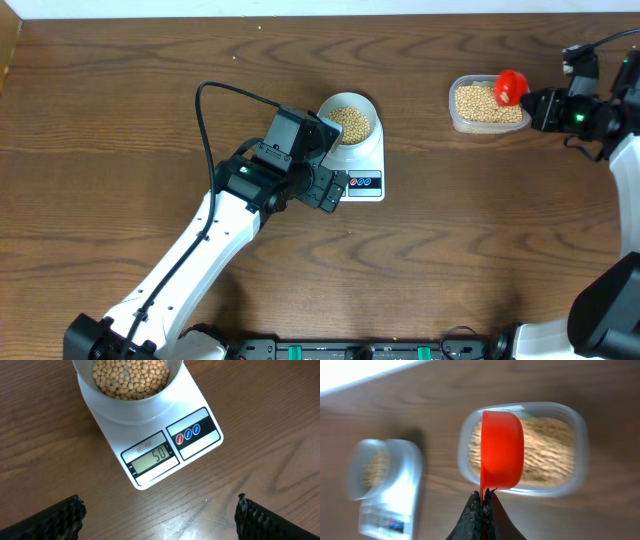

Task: Scoop item into bowl and weigh 50g on scale
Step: 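Move the red scoop with the right gripper back to the tub, then lay the red scoop in the tub and open the right gripper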

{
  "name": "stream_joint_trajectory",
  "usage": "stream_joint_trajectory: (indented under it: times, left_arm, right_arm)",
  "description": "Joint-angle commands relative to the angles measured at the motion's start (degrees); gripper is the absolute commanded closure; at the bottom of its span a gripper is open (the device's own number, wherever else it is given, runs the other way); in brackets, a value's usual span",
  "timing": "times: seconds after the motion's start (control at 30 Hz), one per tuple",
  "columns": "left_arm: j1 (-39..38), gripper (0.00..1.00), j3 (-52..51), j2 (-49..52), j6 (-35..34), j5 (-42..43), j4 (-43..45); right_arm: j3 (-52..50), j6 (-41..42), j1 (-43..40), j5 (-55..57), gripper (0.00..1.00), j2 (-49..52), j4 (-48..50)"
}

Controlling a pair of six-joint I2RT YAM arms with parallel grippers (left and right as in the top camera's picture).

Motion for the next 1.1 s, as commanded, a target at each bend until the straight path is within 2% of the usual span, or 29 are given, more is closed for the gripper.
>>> stream_joint_trajectory:
  times: [0.0,0.17,0.43,0.73,0.8,0.83,0.9,1.07]
  left_arm:
    - [0.3,0.02,0.1,-0.5,0.4,0.5,0.0]
    - [0.3,0.02,0.1,-0.5,0.4,0.5,0.0]
    - [0.3,0.02,0.1,-0.5,0.4,0.5,0.0]
    - [0.3,0.02,0.1,-0.5,0.4,0.5,0.0]
    - [0.3,0.02,0.1,-0.5,0.4,0.5,0.0]
    - [0.3,0.02,0.1,-0.5,0.4,0.5,0.0]
    - [0.3,0.02,0.1,-0.5,0.4,0.5,0.0]
    - [0.3,0.02,0.1,-0.5,0.4,0.5,0.0]
  right_arm:
    - [0.0,-0.7,3.4,18.1,0.99,-1.5,-0.2]
    - [0.0,-3.1,9.0,32.0,0.98,-1.5,-0.2]
    - [0.0,-6.4,16.2,45.8,0.99,-1.4,0.3]
    - [0.0,-5.3,17.2,45.9,0.96,-1.4,1.0]
    - [0.0,-0.3,17.0,41.6,0.96,-1.4,2.0]
    - [0.0,6.8,16.5,35.7,0.96,-1.3,2.9]
    - [0.0,14.5,16.3,31.3,0.96,-0.9,3.7]
    - [-0.1,29.7,16.6,30.8,0.91,1.6,4.1]
